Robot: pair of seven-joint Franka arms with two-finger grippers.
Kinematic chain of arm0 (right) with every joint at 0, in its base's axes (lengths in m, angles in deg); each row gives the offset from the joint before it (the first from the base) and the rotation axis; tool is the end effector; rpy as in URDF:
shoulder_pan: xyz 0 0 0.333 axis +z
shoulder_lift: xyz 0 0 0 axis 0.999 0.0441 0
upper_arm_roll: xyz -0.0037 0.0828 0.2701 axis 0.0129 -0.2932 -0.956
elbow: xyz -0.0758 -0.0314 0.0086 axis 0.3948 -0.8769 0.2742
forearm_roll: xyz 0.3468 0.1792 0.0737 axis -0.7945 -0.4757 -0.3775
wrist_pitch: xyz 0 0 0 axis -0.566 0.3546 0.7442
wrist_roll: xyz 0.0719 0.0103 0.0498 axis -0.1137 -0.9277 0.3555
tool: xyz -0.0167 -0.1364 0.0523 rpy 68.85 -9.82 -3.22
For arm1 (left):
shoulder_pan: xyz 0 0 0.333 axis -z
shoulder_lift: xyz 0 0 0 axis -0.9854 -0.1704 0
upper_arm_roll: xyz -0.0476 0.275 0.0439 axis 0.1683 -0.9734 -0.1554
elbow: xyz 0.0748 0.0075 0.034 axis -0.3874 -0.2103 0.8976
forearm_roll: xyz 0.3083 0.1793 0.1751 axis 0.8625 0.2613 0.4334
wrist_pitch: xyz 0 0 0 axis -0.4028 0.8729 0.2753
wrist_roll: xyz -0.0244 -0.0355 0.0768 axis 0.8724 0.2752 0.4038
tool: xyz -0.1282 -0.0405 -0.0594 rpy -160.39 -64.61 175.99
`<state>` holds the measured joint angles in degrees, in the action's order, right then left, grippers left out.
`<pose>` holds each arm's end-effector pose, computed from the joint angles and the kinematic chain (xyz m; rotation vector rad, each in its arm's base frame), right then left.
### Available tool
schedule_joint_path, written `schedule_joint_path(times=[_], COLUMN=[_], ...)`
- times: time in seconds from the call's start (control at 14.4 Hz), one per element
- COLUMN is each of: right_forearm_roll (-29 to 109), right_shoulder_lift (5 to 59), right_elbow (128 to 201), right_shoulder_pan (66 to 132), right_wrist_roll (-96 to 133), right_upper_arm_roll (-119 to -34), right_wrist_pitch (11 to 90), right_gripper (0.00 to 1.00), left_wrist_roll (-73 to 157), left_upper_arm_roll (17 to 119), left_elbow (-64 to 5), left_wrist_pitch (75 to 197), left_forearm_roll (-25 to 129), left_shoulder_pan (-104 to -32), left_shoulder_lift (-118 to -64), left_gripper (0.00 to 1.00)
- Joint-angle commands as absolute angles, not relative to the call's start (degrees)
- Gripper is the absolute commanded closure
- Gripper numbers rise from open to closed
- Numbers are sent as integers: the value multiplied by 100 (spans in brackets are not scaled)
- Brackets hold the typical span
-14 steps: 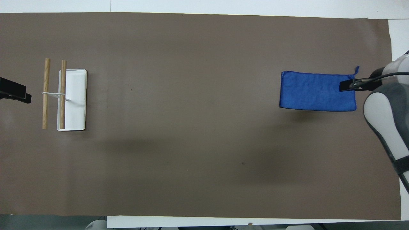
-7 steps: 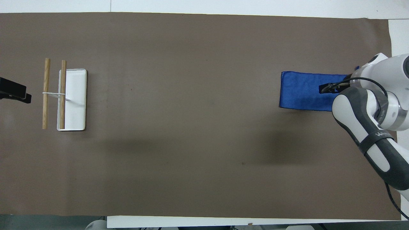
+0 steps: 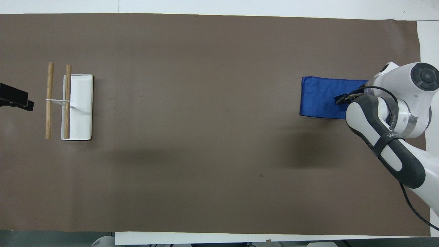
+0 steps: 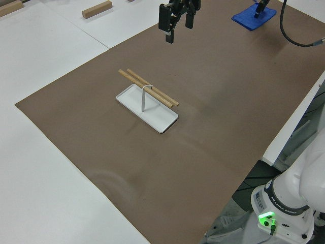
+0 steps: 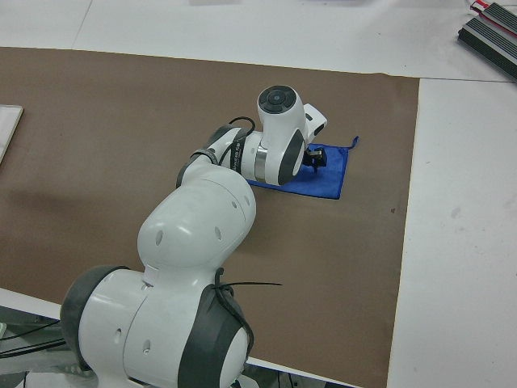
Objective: Right arm passes towel to left arm to hang
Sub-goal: 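Reach the right gripper down to the blue towel's near edge, then close the right gripper on the blue towel and lift it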
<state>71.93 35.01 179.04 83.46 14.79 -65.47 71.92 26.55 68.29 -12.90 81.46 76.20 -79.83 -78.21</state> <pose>0.5818 -0.0802 0.2091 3.0975 0.1439 0.0494 0.5266 -0.0342 0.5466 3.1216 -0.0925 -0.1773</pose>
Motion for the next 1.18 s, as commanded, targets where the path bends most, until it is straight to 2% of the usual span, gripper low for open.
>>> schedule_joint_path(times=[0.0, 0.14, 0.28, 0.49, 0.76, 1.11], right_forearm_roll=[7071, 7063, 7063, 7010, 6536, 6491], right_shoulder_lift=[3482, 3473, 3473, 3473, 3403, 3060], right_elbow=[17939, 17948, 17957, 17931, 17712, 17167], right_shoulder_pan=[8299, 8299, 8299, 8290, 8299, 8299], right_wrist_roll=[1274, 1265, 1265, 1256, 1335, 2467], right_upper_arm_roll=[-6591, -6626, -6635, -6635, -6722, -7240], right_wrist_pitch=[7220, 7220, 7220, 7176, 6905, 5500], right_gripper=[10, 44, 61, 100, 100, 100], left_wrist_roll=[2621, 2621, 2621, 2621, 2621, 2621], left_upper_arm_roll=[6840, 6840, 6840, 6840, 6840, 6840], left_elbow=[-1421, -1430, -1421, -1430, -1430, -1430], left_wrist_pitch=[8189, 8198, 8198, 8198, 8197, 8198], left_forearm_roll=[7688, 7688, 7688, 7688, 7688, 7688], left_shoulder_pan=[-8010, -8010, -8010, -8010, -8010, -8010], left_shoulder_lift=[-7702, -7702, -7702, -7702, -7702, -7702], left_gripper=[0, 0, 0, 0, 0, 0])
